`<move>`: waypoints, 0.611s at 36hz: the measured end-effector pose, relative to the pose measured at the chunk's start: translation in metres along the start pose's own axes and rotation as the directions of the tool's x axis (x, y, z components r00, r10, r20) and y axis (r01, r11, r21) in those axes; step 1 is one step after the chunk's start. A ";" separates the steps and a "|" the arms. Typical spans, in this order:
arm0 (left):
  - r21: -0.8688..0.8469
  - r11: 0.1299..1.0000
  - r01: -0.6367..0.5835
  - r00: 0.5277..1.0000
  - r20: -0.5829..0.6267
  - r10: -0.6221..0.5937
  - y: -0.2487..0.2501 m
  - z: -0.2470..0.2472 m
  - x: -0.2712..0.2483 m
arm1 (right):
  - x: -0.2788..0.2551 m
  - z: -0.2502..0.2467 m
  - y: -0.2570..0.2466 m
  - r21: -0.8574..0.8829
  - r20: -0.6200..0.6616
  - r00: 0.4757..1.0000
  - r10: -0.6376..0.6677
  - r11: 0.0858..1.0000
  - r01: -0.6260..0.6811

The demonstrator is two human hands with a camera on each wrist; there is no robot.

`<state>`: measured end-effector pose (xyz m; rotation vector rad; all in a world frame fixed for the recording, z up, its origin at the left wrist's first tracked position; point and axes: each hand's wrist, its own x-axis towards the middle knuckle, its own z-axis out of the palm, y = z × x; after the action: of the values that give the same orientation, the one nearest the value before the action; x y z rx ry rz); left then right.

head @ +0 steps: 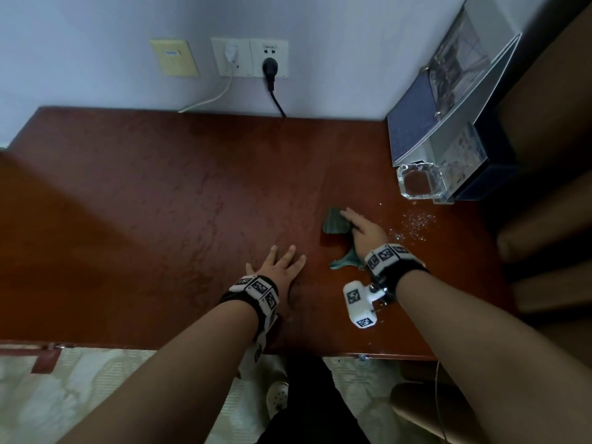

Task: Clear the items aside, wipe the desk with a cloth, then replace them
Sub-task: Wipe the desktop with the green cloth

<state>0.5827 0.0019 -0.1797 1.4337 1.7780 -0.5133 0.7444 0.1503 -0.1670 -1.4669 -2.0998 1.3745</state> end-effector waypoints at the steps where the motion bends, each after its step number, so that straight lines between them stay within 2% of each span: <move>1: -0.003 1.000 -0.001 1.000 0.005 0.001 0.001 -0.001 -0.001 | 0.003 0.007 0.002 -0.142 0.078 0.997 -0.029 0.989 0.040; 3: -0.008 1.000 -0.001 1.000 0.014 0.002 0.002 -0.002 -0.002 | 0.002 0.019 0.011 -0.485 0.230 0.972 -0.034 0.862 0.145; 5: -0.011 1.000 0.000 1.000 0.022 0.000 0.003 -0.003 -0.003 | -0.005 0.026 0.021 -0.638 0.290 0.955 -0.060 0.732 0.240; 8: -0.009 1.000 0.003 1.000 0.031 -0.003 0.006 -0.005 -0.005 | -0.020 0.026 0.029 -0.635 0.364 0.921 -0.139 0.687 0.355; 11: -0.011 1.000 0.011 0.999 0.035 -0.011 0.007 -0.007 -0.007 | -0.033 0.020 0.034 -0.600 0.429 0.888 -0.166 0.682 0.417; 16: -0.007 1.000 0.026 0.999 0.024 -0.026 0.010 -0.008 -0.010 | -0.064 0.016 0.051 -0.548 0.469 0.858 -0.208 0.693 0.468; 22: -0.025 0.998 0.054 0.998 0.023 -0.054 0.017 -0.011 -0.012 | -0.101 0.013 0.060 -0.525 0.485 0.849 -0.210 0.707 0.474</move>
<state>0.5960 0.0069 -0.1607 1.3609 1.8032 -0.5311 0.8201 0.0628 -0.1906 -0.8887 -3.1277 0.8907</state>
